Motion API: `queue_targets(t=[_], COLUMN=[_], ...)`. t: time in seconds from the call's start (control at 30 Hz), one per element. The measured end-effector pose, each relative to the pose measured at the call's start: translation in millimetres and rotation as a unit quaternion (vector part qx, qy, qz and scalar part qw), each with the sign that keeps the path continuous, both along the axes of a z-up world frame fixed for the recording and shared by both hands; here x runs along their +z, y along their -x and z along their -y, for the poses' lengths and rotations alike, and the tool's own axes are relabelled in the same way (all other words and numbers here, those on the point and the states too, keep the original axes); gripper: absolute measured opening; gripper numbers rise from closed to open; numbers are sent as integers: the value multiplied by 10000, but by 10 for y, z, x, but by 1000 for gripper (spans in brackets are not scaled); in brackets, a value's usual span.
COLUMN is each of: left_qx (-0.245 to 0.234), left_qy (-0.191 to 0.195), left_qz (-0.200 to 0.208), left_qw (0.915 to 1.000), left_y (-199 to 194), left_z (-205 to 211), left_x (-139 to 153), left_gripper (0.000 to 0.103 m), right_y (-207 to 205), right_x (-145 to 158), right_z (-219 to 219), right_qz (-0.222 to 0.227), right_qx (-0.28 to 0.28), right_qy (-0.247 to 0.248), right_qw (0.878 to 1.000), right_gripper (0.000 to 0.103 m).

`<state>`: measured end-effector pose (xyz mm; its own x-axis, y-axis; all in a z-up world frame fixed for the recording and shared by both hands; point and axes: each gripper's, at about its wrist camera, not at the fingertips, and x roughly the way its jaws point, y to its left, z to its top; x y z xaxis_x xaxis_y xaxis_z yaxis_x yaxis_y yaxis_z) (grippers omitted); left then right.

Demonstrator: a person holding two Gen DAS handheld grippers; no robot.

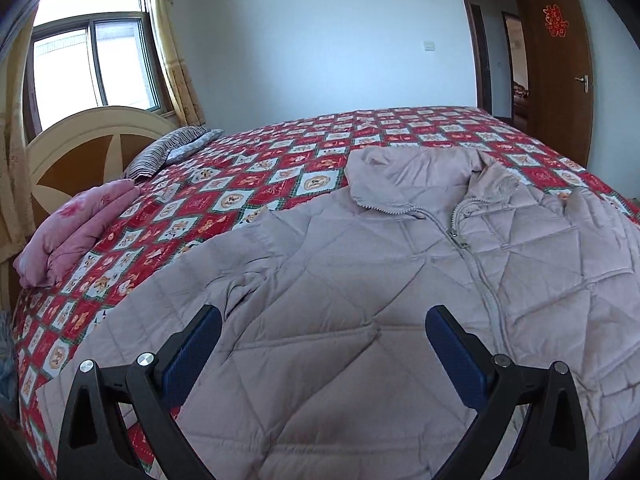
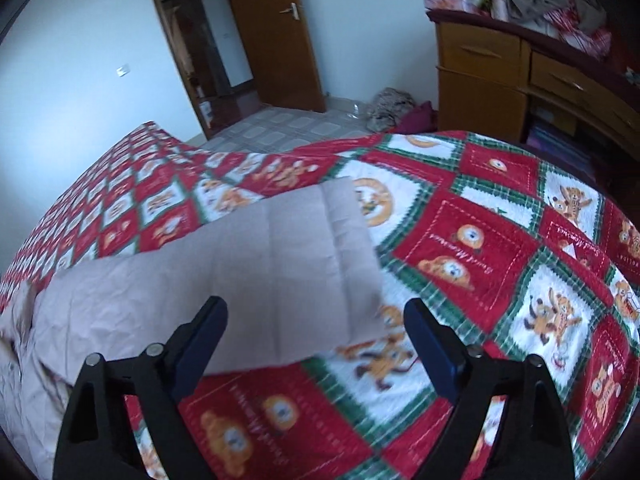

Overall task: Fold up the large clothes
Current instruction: 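Grasp the jacket sleeve cuff with the right gripper and lift it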

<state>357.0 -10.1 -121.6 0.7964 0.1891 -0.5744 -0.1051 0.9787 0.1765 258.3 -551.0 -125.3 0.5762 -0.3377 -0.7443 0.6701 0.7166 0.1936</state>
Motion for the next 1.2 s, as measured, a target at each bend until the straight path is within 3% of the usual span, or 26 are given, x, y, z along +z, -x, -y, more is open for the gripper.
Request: queue_targets(t=[0.13, 0.33, 0.4, 0.5, 0.8, 0.97, 1.2], left_qx=[157, 281, 286, 274, 251, 200, 231], left_qy=[82, 173, 212, 254, 144, 32, 127], left_qz=[-114, -346, -394, -348, -230, -261, -251], left_qw=[9998, 9989, 9986, 9987, 9993, 9995, 9993], left_y=[-219, -398, -400, -366, -381, -417, -408], left_z=[-99, -197, -217, -257, -354, -340, -416], left_x=[-71, -202, -225, -191, -49, -77, -100], left_gripper=[102, 102, 102, 102, 102, 102, 102], right_y=[-75, -197, -228, -218, -280, -384, -514], right_x=[-71, -207, -194, -89, 624, 921, 1140], right_z=[195, 196, 192, 151, -573, -1162, -2078], right_qz=[-82, -178, -245, -180, 370, 628, 870], right_qx=[-77, 265, 315, 373, 1152, 1822, 2863], right_qy=[-88, -285, -194, -3, 1103, 1493, 1842], right_qw=[9999, 9991, 9990, 9991, 9865, 9698, 9362], right_gripper=[83, 61, 35, 16, 9, 8, 7])
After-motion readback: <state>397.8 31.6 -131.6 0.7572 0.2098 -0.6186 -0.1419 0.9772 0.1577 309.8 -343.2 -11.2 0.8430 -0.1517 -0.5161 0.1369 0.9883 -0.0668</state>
